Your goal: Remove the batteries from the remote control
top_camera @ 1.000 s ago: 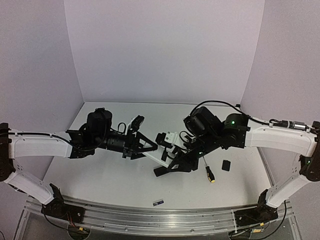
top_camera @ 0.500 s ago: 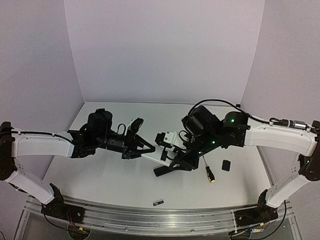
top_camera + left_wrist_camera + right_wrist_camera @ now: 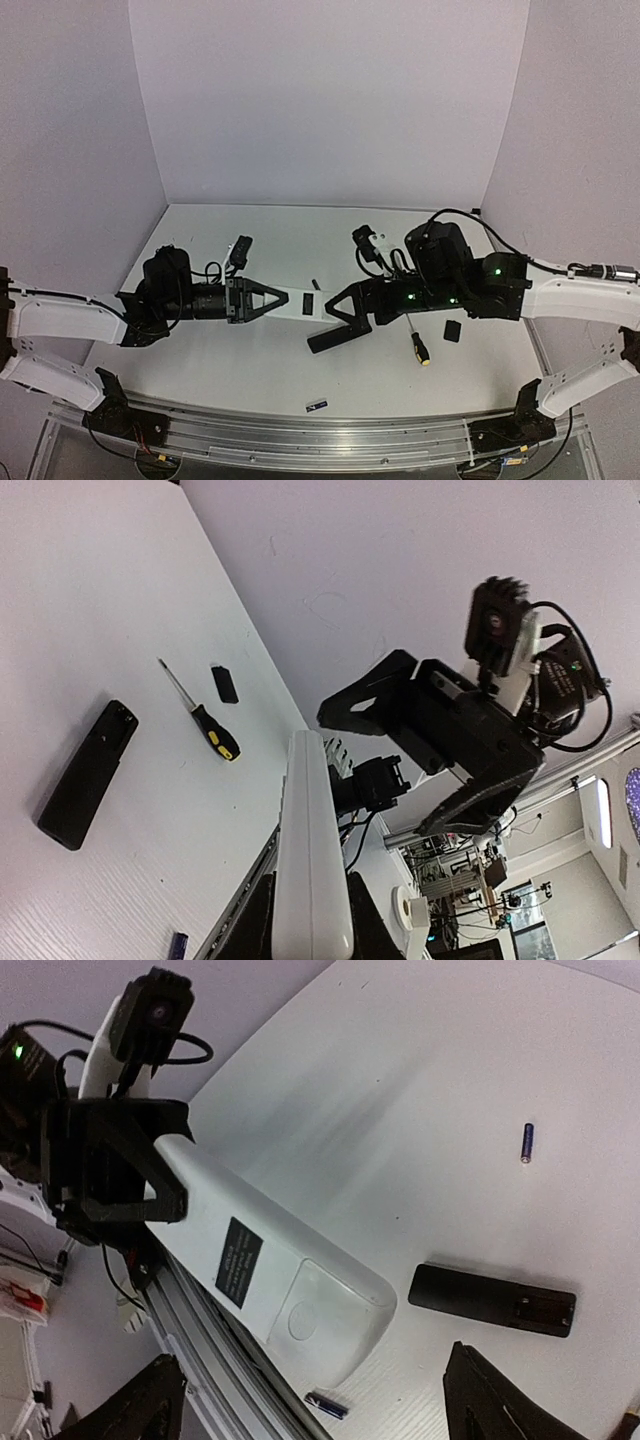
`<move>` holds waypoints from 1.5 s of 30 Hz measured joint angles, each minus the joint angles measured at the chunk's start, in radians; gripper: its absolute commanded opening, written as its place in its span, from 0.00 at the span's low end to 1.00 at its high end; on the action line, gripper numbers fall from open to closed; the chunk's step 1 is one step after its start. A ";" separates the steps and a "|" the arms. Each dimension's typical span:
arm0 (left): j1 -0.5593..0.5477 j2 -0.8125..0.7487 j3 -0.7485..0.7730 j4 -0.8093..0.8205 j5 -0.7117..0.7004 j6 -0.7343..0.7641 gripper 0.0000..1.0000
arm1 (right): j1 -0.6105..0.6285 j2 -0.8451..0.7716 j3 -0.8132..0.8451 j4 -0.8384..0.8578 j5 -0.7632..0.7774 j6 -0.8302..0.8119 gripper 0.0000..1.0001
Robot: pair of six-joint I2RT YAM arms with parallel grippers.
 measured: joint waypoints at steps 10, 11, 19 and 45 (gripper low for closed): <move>0.000 -0.082 -0.036 0.164 0.011 0.021 0.00 | -0.001 0.001 -0.019 0.150 -0.079 0.180 0.60; 0.000 -0.087 -0.038 0.172 0.013 0.021 0.00 | -0.001 0.001 -0.019 0.162 -0.092 0.183 0.58; 0.000 -0.100 -0.041 0.190 0.034 0.021 0.00 | -0.001 0.002 -0.019 0.223 -0.157 0.193 0.47; 0.012 -0.114 -0.047 0.247 0.112 0.025 0.00 | 0.008 -0.021 -0.029 0.259 -0.176 0.208 0.20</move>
